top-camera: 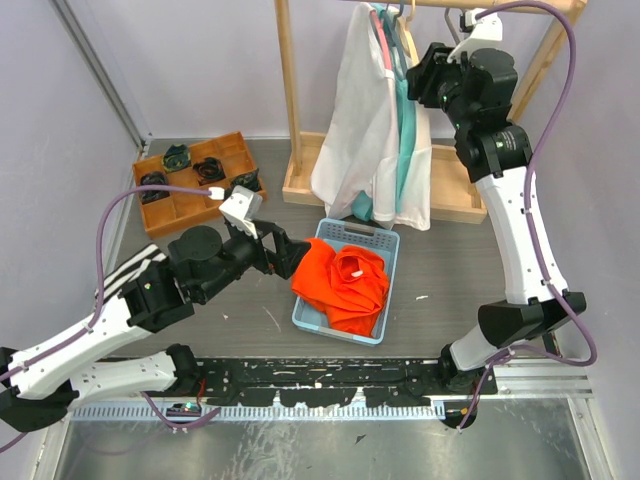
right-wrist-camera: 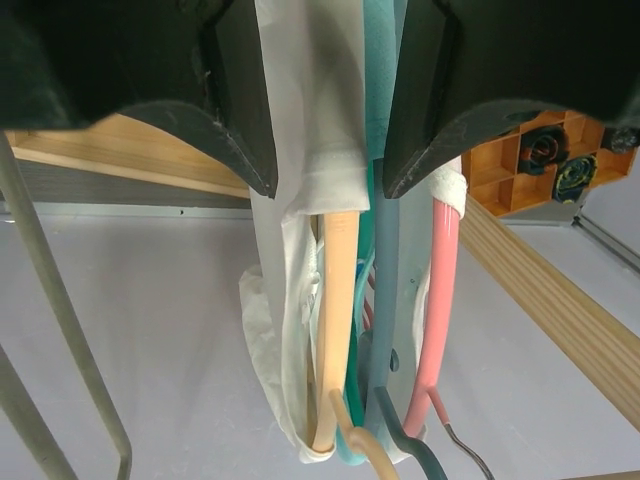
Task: Remove the t-shirt from the hanger
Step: Pick up the hanger from the clothesline.
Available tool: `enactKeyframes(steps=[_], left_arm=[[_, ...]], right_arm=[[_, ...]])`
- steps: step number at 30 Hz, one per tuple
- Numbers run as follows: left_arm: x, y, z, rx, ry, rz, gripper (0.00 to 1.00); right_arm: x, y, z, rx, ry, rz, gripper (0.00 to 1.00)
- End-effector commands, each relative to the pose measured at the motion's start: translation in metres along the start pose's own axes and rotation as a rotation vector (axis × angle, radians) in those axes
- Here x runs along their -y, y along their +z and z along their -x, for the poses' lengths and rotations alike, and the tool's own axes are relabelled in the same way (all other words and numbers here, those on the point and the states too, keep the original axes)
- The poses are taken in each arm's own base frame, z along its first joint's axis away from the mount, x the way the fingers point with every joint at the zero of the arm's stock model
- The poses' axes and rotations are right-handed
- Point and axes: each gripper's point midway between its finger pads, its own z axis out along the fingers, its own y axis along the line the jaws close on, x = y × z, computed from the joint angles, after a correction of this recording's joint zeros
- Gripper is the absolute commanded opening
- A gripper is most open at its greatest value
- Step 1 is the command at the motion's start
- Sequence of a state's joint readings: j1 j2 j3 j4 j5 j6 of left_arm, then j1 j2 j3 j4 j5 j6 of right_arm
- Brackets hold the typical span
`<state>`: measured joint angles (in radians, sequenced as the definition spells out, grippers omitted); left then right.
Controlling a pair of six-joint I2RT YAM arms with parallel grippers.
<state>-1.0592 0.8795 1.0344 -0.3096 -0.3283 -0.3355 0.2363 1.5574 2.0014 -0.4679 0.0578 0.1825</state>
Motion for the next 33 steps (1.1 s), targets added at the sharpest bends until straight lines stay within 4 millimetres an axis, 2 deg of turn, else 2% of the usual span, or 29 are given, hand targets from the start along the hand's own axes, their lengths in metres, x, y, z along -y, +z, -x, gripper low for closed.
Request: enactKeyframes(steps=[1,9,18,33], left_arm=[[0.002,-0.002,0.008,0.033,-0.016,-0.005,0.98],[0.003,0.0,0.007,0.031,-0.019,-0.008,0.98],[0.002,-0.003,0.009,0.036,-0.019,-0.007,0.98],[0.002,-0.002,0.011,0.038,-0.011,-0.003,0.98]], right_arm=[[-0.002,-0.02,0.024,0.076,-0.005,-0.003,0.52],[0.0,-0.022,0.024,0.07,-0.016,-0.013,0.52],[0.0,-0.011,0.013,0.044,-0.02,-0.008,0.51],[-0.004,0.005,0.007,0.027,-0.024,0.017,0.43]])
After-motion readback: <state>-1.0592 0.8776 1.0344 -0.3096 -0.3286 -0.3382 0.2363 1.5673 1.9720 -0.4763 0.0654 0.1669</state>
